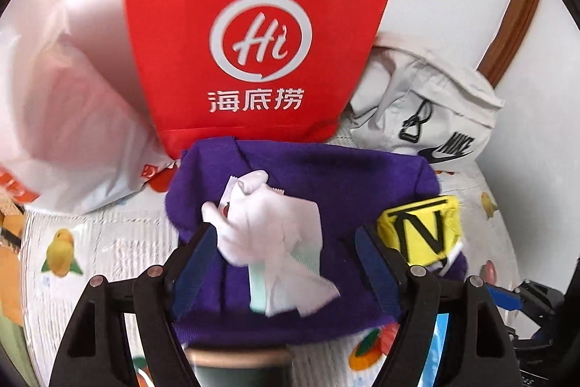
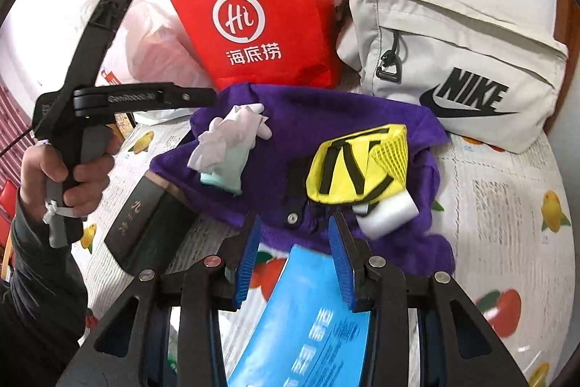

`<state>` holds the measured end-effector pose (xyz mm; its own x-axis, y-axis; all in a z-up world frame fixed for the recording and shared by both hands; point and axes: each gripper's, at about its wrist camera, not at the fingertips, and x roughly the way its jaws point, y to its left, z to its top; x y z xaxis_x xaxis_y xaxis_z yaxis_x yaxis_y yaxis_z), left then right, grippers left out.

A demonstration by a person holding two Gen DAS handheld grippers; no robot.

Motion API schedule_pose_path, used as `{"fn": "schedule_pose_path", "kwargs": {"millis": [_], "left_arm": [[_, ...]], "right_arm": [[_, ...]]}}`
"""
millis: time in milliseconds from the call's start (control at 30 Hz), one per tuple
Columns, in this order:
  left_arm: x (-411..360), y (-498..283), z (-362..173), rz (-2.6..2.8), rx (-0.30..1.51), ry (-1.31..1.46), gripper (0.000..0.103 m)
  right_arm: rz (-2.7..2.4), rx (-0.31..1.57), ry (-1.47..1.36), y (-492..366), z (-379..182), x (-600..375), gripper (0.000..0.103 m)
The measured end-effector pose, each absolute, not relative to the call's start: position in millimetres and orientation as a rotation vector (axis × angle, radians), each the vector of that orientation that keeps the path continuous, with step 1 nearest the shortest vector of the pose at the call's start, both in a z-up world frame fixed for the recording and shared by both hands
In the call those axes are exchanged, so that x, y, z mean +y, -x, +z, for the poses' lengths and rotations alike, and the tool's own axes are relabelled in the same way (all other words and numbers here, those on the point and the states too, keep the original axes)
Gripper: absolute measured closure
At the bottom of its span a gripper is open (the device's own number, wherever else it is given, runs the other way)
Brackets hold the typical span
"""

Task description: Organize soft objects

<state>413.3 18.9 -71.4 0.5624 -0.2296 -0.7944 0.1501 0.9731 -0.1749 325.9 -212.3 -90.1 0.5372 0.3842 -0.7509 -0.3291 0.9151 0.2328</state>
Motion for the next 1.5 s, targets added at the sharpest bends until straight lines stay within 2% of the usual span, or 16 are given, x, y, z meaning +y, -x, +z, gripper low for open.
{"fn": "schedule_pose_path", "kwargs": {"millis": [467,700,1000,1100,1267,1300,1333,1367,1500], "left_arm": [[34.0,-289.2,-60.1,-0.204,0.934,0.111,0.026],[37.7,-234.9,-72.6,-0.193,0.950,0.132,0.026],[51.5,-192.8,-100.1,-0.174,0.993,0.209,0.026],[55.0,-184.4,-108.6,-0.178,1.014,0.234,0.026],[63.4,-177.4,-115.0,-0.156,1.026,0.249,0.026],[65.0,-176.3,-116.0,-0.154,1.027,0.254,0.026],[65.9,-175.6,-116.6,-0.155,1.027,0.257,0.026],[66.3,-175.2,-117.3,-0.154,1.027,0.258,0.026],[68.4,-173.8,-122.7,-0.162,1.034,0.272,0.026]], "right_arm": [[0.473,0.864,-0.064,-217.0,-86.5,-215.0,0.064],[0.546,0.895,-0.040,-169.9,-116.0,-207.7,0.064],[0.636,0.932,0.004,-151.8,-155.1,-190.1,0.066],[0.657,0.963,0.018,-154.8,-167.1,-183.1,0.075],[0.672,0.957,0.043,-156.5,-177.1,-171.7,0.078],[0.671,0.951,0.052,-156.5,-176.5,-168.6,0.090],[0.668,0.947,0.059,-156.6,-175.9,-166.9,0.097],[0.669,0.942,0.064,-157.0,-174.3,-165.3,0.100],[0.674,0.946,0.058,-154.5,-169.7,-167.4,0.100]]}}
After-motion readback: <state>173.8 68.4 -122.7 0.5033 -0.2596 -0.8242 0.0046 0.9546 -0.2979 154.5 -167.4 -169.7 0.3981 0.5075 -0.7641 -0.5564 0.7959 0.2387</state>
